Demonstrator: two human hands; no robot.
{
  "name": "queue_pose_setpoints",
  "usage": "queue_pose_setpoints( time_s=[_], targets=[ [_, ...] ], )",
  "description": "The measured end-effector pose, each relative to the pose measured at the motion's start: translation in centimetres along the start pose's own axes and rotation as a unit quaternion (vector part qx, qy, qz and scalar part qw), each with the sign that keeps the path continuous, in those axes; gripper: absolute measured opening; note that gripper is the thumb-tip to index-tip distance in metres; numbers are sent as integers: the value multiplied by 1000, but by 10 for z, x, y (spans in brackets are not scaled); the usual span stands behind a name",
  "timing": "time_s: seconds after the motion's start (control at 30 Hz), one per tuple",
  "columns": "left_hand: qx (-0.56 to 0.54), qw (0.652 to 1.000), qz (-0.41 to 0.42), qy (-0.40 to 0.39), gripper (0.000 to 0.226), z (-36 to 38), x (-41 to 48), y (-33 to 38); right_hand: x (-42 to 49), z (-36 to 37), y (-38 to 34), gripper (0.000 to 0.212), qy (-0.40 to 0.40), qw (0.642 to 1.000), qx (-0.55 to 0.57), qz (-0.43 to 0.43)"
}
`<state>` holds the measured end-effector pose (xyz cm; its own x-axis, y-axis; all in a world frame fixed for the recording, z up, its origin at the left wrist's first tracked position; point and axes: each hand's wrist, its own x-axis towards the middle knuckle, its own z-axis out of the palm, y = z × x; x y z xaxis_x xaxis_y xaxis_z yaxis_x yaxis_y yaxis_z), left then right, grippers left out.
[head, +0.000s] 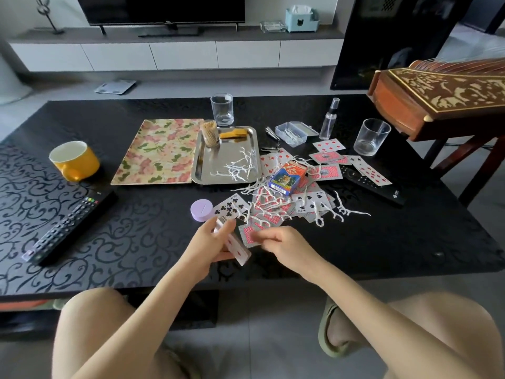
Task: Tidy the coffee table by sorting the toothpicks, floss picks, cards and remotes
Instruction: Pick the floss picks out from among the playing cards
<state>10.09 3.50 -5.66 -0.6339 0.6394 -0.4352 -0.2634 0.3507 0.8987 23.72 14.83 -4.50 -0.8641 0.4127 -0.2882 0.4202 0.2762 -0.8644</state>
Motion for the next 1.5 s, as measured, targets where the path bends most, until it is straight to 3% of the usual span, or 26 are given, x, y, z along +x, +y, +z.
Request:
queue_pose_setpoints(
  time_s=[0.03, 0.07, 0.13, 0.27, 0.37, 0.43, 0.5, 0.6, 0.77, 0.87, 1.13, 1.5],
  targets=[
    [-1, 1000, -18, 10, 30, -7, 2, 1, 4, -2, 11, 38, 87, 986, -138, -33],
    [8, 999, -34, 6, 30, -13, 2, 2, 6, -5, 21, 37, 156, 950, -263, -68],
    [41, 996, -65, -39, 29, -20, 2, 5, 13, -11, 37, 38, 187, 889, -407, -90],
    [99, 980, -102, -136, 22, -14, 3, 13, 36, -16, 49, 55, 138, 853, -500, -54],
    [139, 969, -122, -164, 21, -4, 9, 16, 50, -23, 44, 48, 140, 836, -529, -39],
    [153, 964, -135, -168, 21, 2, 13, 19, 49, -23, 44, 45, 146, 818, -553, -56],
    [177, 956, -150, -181, 21, 4, 14, 21, 36, -16, 47, 56, 137, 804, -570, -99],
    [234, 936, -158, -209, 28, 2, 11, 20, 21, -7, 57, 74, 100, 806, -567, -140],
    [294, 924, -142, -197, 30, 0, 10, 19, 28, -6, 53, 99, 19, 847, -520, -108],
    [274, 933, -138, -190, 29, -2, 14, 23, 39, -8, 53, 92, 53, 847, -520, -98],
    [301, 926, -140, -180, 24, 12, 41, 49, 62, -35, 45, 72, 180, 784, -593, 20],
    [229, 945, -155, -173, 8, -7, 44, 43, 20, -4, 67, 100, 35, 797, -579, -168]
  ],
)
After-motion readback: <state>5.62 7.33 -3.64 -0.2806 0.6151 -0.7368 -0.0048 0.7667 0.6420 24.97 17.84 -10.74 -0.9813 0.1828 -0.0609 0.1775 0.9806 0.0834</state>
